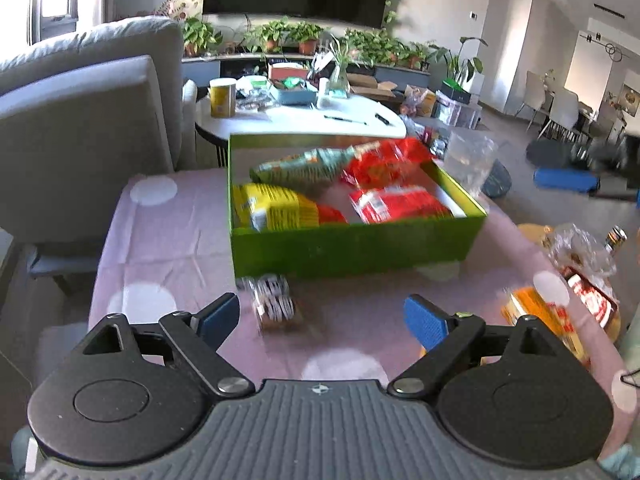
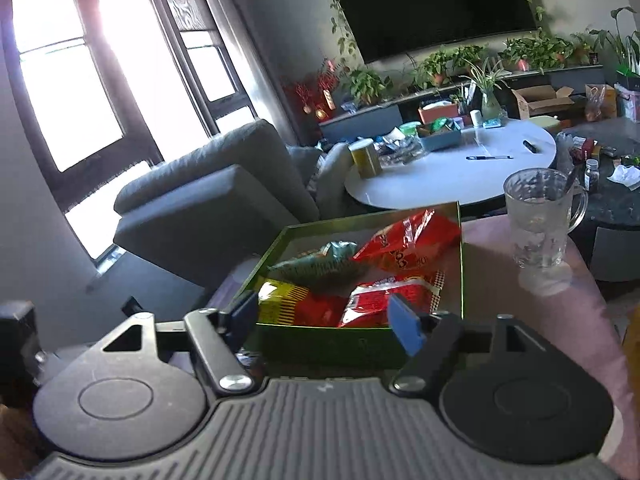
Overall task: Organize snacks
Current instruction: 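Move the right gripper over the orange cake packet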
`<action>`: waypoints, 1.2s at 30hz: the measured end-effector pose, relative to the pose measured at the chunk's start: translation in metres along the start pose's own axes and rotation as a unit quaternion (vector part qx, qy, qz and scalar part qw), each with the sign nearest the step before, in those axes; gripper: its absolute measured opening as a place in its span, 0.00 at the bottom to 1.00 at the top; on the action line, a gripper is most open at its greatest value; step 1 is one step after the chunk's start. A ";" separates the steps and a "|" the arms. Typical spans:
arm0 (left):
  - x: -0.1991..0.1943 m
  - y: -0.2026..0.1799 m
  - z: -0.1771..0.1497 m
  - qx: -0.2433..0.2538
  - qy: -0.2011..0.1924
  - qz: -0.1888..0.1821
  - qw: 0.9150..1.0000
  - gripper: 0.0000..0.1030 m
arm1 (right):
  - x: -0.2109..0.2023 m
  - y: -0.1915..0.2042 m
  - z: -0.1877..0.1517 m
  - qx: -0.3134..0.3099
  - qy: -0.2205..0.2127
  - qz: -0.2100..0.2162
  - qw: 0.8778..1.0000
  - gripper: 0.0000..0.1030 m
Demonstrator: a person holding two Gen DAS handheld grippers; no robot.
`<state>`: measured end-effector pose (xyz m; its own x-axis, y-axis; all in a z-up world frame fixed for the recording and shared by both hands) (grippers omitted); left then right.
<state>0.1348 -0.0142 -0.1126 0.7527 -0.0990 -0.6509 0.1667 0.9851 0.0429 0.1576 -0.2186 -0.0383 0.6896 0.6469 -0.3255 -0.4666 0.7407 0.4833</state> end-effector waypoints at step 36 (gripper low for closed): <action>0.014 -0.064 -0.093 0.090 0.100 -0.020 0.991 0.87 | 0.005 -0.060 -0.123 -0.021 0.130 -0.151 0.980 0.61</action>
<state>0.0751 -0.0651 -0.1947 0.6044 -0.0894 -0.7916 0.3174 0.9384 0.1364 0.1205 -0.2377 -0.1688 0.6374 0.4181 -0.6473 -0.2903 0.9084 0.3009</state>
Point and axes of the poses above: each gripper's, at about its wrist camera, not at the fingertips, and x roughly the way its jaws point, y to its left, z to its top, the point moved 10 cm from there along x, roughly the way its jaws point, and after that the axes turned 15 degrees about z, right-handed, at the moved point
